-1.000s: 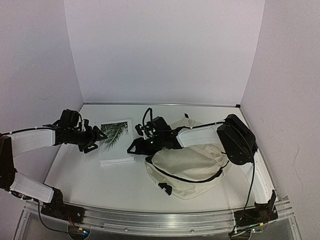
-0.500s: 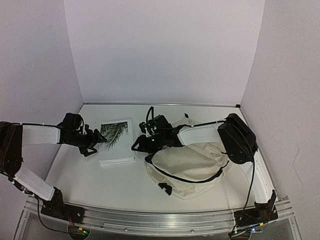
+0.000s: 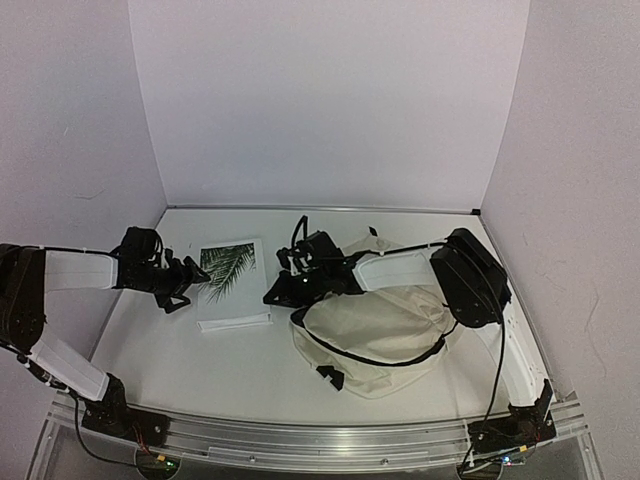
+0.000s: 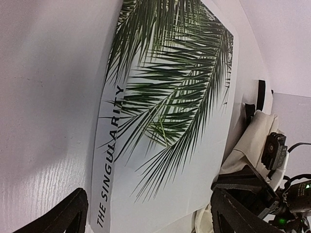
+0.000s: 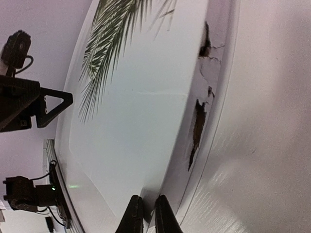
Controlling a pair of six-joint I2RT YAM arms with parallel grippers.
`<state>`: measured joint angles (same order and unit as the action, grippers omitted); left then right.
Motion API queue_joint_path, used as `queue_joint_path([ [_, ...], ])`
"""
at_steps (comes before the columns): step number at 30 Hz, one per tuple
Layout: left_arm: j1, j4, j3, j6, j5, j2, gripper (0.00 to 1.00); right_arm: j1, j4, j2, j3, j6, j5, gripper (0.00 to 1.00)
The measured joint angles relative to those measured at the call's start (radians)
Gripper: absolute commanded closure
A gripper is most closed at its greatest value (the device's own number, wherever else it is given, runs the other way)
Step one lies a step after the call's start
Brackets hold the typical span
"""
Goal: Pack the student bag
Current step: Move the book to the center of the board, then pick up the book from the center of the board.
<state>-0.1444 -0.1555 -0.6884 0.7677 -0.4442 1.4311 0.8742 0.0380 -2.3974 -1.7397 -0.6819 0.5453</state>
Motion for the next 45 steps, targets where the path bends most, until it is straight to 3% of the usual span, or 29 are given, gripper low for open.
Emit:
queue_joint_path([
  [9, 0.018, 0.087, 0.038, 0.034, -0.052, 0.050, 0.11, -0.054, 0.142, -0.002, 0.076, -0.121, 0.105, 1.00],
  [28, 0.005, 0.428, 0.046, 0.150, -0.216, 0.264, 0.15, -0.096, 0.263, -0.009, 0.128, -0.211, 0.136, 1.00],
  [29, 0.001, 0.443, 0.044, 0.153, -0.216, 0.272, 0.15, -0.100, 0.264, -0.009, 0.128, -0.210, 0.136, 0.97],
  [30, -0.001, 0.446, 0.042, 0.154, -0.216, 0.275, 0.15, -0.101, 0.264, -0.009, 0.128, -0.209, 0.136, 0.83],
  [33, -0.027, 0.453, 0.024, 0.154, -0.203, 0.291, 0.16, -0.113, 0.262, -0.009, 0.129, -0.196, 0.122, 0.59],
  [35, -0.053, 0.426, 0.007, 0.149, -0.190, 0.293, 0.16, -0.117, 0.262, -0.009, 0.132, -0.174, 0.112, 0.51],
  [39, -0.086, 0.351, -0.034, 0.123, -0.149, 0.293, 0.16, -0.117, 0.260, -0.009, 0.132, -0.156, 0.089, 0.42],
  [45, -0.111, 0.291, -0.073, 0.095, -0.117, 0.305, 0.25, -0.110, 0.245, -0.016, 0.119, -0.124, 0.072, 0.43],
])
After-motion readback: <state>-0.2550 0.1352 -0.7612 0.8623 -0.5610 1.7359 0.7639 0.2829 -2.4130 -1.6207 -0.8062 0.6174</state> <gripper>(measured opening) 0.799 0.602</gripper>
